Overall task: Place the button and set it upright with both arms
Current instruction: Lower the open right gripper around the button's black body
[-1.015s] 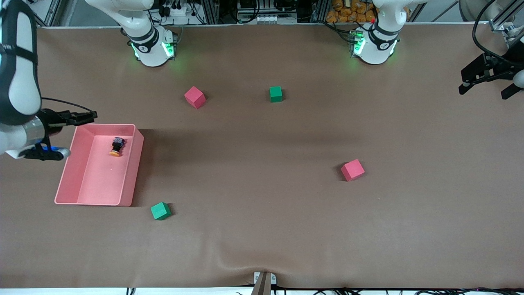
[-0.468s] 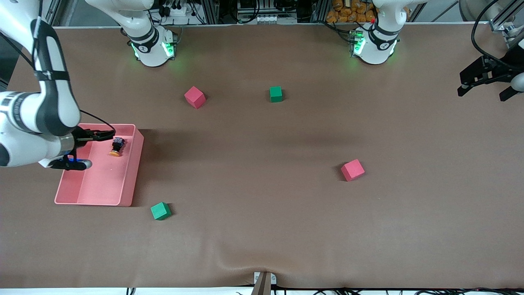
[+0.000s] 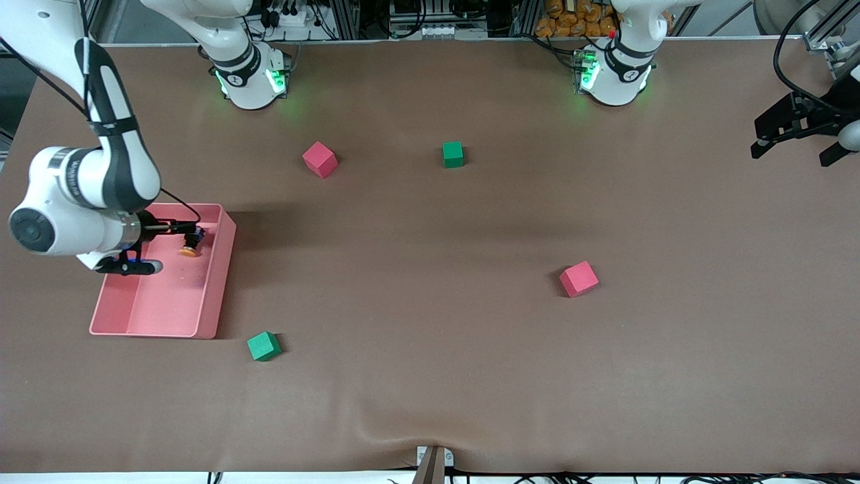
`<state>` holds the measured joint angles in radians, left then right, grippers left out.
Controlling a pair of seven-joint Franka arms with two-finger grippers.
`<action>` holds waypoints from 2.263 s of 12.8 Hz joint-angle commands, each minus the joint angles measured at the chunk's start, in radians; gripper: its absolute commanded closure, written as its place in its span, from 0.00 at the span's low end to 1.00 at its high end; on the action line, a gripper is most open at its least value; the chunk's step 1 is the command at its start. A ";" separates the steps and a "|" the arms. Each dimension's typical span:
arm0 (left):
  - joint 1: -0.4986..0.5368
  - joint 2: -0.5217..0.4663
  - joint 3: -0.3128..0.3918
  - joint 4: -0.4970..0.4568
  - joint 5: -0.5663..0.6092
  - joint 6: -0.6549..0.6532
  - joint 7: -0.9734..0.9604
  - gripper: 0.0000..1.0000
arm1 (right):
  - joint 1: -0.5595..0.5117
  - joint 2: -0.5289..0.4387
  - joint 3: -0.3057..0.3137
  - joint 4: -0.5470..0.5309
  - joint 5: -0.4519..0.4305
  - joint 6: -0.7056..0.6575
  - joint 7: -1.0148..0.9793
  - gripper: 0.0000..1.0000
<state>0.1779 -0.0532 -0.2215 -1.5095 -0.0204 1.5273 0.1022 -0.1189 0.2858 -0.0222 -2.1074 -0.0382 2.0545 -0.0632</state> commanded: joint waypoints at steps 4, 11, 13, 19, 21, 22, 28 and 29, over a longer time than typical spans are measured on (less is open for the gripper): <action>0.006 -0.001 0.001 0.006 -0.013 -0.018 0.010 0.00 | -0.038 -0.030 0.010 -0.178 -0.020 0.255 -0.018 0.00; 0.005 0.003 0.001 0.005 -0.013 -0.018 0.011 0.00 | -0.064 0.009 0.011 -0.183 -0.032 0.273 -0.053 0.00; 0.005 0.003 0.001 0.006 -0.013 -0.018 0.013 0.00 | -0.059 0.029 0.011 -0.181 -0.032 0.274 -0.053 0.00; 0.005 0.004 0.001 0.005 -0.013 -0.018 0.013 0.00 | -0.061 0.056 0.011 -0.181 -0.032 0.283 -0.055 0.00; 0.005 0.004 -0.001 0.005 -0.015 -0.018 0.013 0.00 | -0.067 0.070 0.011 -0.180 -0.032 0.285 -0.072 0.00; 0.003 0.004 0.001 0.005 -0.013 -0.018 0.013 0.00 | -0.067 0.079 0.011 -0.178 -0.034 0.286 -0.078 0.00; 0.003 0.006 0.001 0.003 -0.013 -0.018 0.014 0.00 | -0.068 0.102 0.011 -0.174 -0.034 0.286 -0.078 0.00; 0.003 0.004 -0.001 0.003 -0.013 -0.018 0.014 0.00 | -0.068 0.108 0.011 -0.172 -0.034 0.286 -0.078 0.00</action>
<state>0.1793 -0.0498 -0.2211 -1.5111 -0.0204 1.5206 0.1023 -0.1652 0.3799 -0.0222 -2.2740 -0.0490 2.3261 -0.1283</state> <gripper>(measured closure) 0.000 0.000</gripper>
